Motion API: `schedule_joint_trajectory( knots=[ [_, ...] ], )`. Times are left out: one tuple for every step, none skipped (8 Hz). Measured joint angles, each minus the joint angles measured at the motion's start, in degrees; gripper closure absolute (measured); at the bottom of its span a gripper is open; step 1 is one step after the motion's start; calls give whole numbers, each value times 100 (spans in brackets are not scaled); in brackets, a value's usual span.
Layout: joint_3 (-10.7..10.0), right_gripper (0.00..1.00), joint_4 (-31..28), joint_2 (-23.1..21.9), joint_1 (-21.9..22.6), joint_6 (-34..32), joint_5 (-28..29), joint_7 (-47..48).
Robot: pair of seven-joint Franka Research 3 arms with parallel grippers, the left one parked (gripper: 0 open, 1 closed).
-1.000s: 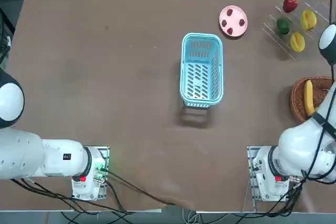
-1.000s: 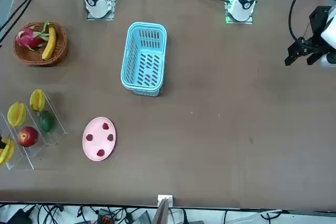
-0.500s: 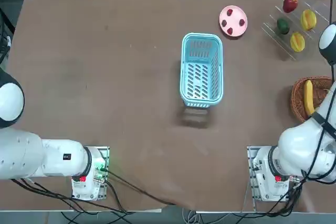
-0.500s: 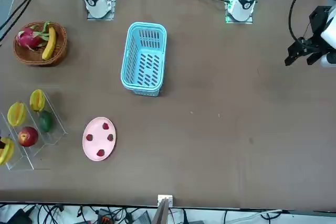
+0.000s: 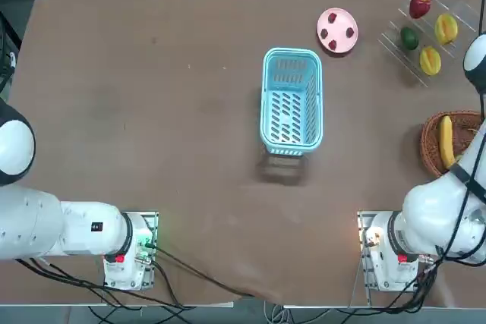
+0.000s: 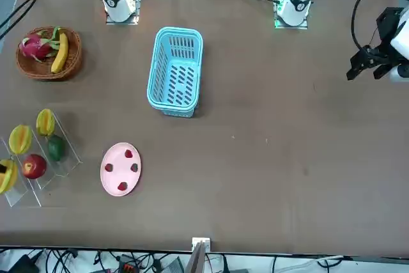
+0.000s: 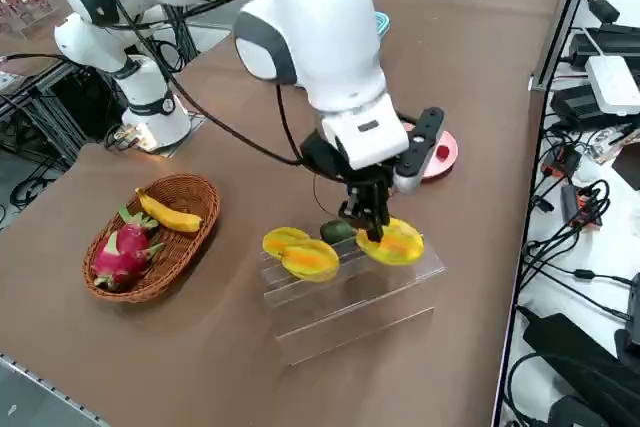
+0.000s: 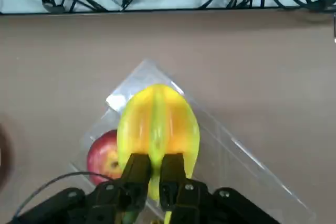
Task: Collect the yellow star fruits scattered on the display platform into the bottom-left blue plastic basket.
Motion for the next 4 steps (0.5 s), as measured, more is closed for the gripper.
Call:
schedule_joint_trajectory(
  knots=[
    [18,85,32,-139,36,-375,-36,9],
    [53,85,65,-326,163,-847,-58,244],
    [80,85,59,-582,471,-1365,-103,824],
    [111,85,-27,-846,865,-1811,-128,1511]
  ],
)
